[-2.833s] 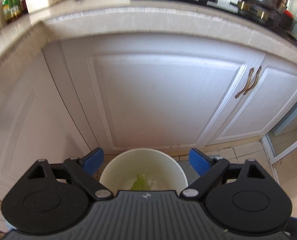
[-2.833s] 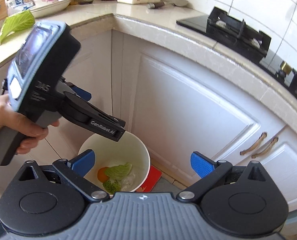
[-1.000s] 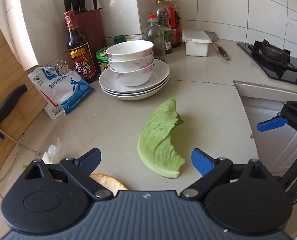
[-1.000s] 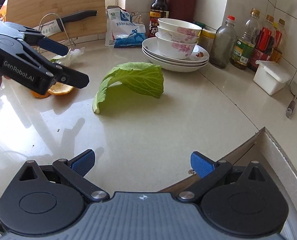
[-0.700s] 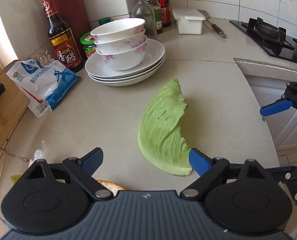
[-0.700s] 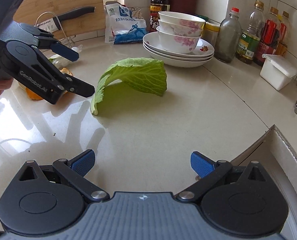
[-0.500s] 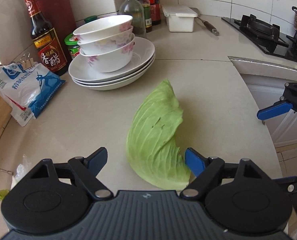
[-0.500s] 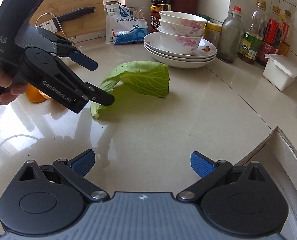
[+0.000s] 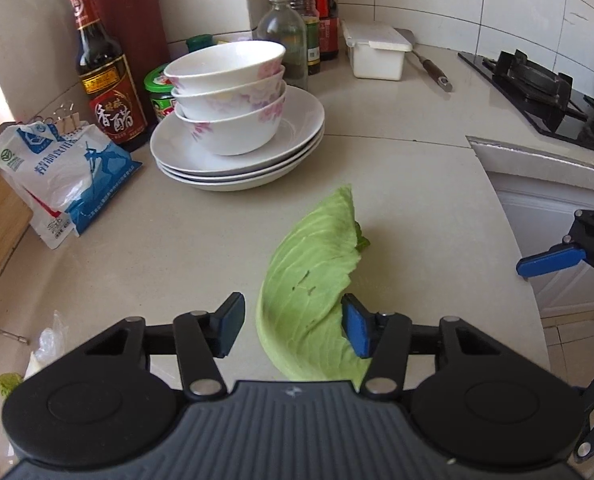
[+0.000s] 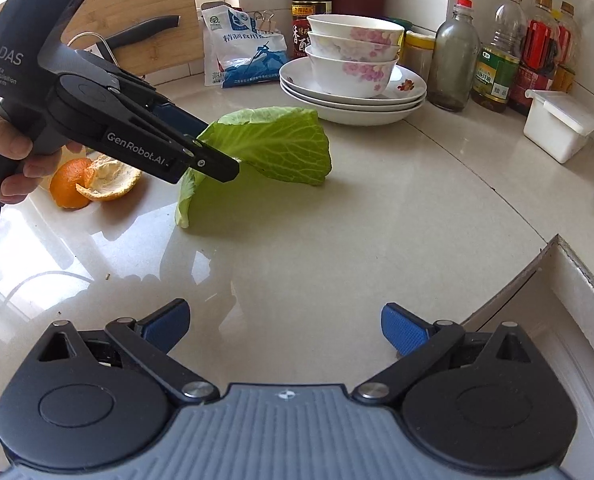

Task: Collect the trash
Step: 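Grasp the large green cabbage leaf with the left tool and lift it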

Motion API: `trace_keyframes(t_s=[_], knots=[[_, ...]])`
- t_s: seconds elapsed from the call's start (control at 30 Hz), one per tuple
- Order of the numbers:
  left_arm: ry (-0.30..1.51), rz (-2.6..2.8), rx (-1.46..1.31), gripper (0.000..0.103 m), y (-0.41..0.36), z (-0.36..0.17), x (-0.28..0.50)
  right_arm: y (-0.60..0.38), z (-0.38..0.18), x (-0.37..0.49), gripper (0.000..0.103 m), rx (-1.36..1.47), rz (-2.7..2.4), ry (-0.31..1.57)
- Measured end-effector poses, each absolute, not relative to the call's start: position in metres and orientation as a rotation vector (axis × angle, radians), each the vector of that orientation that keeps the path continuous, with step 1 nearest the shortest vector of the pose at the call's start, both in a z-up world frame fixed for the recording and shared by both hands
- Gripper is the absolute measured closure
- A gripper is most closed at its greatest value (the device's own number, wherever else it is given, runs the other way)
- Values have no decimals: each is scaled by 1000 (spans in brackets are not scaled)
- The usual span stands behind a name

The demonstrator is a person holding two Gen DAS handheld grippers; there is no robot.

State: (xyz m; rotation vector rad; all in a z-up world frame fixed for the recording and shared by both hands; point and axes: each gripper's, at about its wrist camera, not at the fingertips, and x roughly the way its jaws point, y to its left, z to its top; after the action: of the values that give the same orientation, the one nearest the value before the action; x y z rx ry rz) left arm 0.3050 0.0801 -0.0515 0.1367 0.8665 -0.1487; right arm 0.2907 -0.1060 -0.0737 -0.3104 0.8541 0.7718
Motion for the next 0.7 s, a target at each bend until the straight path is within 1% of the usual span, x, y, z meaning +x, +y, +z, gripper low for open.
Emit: trace_keyframes(t_s=[0.2,0.27,0.3,0.37,0.43,0.47,0.53,0.7], knots=[[863,-108,107,51,79,-55,311,-104,-75,287,0,-300,784,860],[866,-100,98,59,77,-61,316,-103,-73,285,0,-297,789,855],[874,-99,83,69,77,-63,318,-103,-73,284,0,-296,791,853],[867,-84,86,72,76,-65,318,-104,-71,282,0,-297,793,845],[862,-65,102,82,75,-64,314,-106,-70,281,0,-298,795,842],[860,-60,104,84,76,-63,312,-106,-70,281,0,-298,796,841],[853,-48,113,94,77,-60,308,-106,-70,281,0,-298,797,841],[835,-32,141,98,80,-52,299,-103,-69,280,0,-303,812,828]])
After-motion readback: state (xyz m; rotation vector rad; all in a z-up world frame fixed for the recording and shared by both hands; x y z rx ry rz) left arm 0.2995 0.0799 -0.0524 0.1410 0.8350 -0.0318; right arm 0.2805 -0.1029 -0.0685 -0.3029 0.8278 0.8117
